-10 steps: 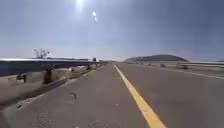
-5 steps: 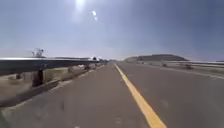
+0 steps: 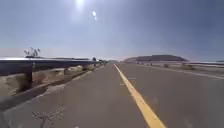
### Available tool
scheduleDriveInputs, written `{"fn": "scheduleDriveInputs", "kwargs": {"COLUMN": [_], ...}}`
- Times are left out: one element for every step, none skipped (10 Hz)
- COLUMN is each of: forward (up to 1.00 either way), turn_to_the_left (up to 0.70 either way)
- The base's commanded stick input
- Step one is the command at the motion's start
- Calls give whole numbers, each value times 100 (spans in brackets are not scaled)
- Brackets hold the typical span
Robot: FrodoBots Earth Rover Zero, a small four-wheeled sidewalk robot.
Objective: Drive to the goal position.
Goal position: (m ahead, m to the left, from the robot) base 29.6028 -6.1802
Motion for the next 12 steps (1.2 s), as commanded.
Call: {"fn": "scheduleDriveInputs", "kwargs": {"forward": [85,85,85,85,85,85,85,85,85,85,85,85], "turn_to_the_left": [0,0,0,0,0,0,0,0,0,0,0,0]}}
